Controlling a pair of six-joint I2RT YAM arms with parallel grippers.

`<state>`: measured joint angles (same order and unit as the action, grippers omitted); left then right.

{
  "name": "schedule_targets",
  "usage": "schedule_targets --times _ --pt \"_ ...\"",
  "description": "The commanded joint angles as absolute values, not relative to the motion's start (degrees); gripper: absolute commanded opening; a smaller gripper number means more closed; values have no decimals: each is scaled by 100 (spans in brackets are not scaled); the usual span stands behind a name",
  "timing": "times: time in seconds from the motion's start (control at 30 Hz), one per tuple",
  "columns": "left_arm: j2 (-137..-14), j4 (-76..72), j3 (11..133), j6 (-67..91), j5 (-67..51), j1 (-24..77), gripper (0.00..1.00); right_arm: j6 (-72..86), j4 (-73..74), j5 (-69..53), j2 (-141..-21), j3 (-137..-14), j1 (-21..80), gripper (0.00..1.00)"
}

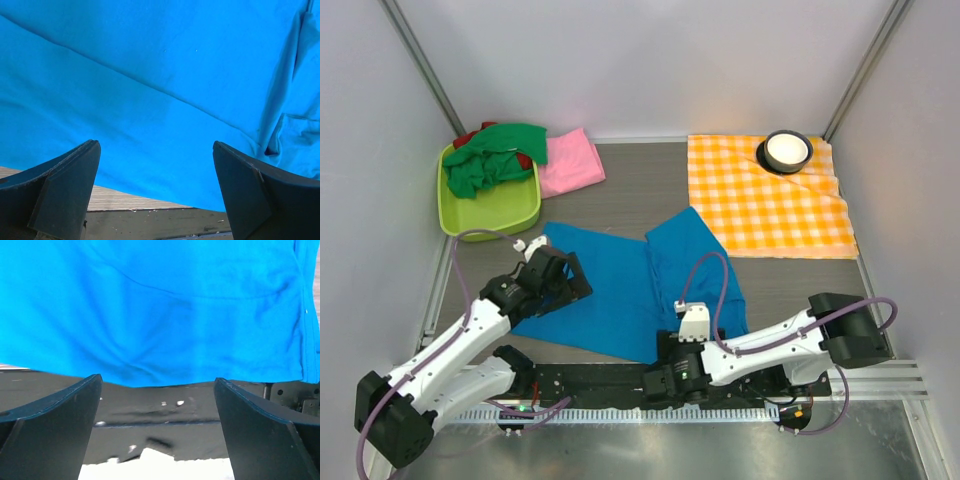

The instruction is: Fold and stack the t-shirts

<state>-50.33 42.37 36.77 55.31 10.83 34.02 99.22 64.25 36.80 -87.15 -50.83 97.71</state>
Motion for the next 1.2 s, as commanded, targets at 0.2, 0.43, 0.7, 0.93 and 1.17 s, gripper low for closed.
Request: schedule_targets --times 0.2,0.43,0.7,0.93,1.17 --pt "-5519 3675 3631 5651 1205 3419 100 8275 6339 5423 -7569 -5757 7994 100" --pt "-5906 3103 3050 5757 1055 3419 100 6558 5047 5406 -7374 -5599 6734 100" --pt "-5915 3338 2628 6081 1002 3419 100 6109 4772 5045 -7655 -5625 6399 100" --pt "-4968 3788 1855 6933 757 3445 100 6029 4746 4904 -7840 -5599 6100 100" --pt "-3333 4718 1600 7365 712 3524 100 5661 4369 4579 -7963 -5432 5424 100"
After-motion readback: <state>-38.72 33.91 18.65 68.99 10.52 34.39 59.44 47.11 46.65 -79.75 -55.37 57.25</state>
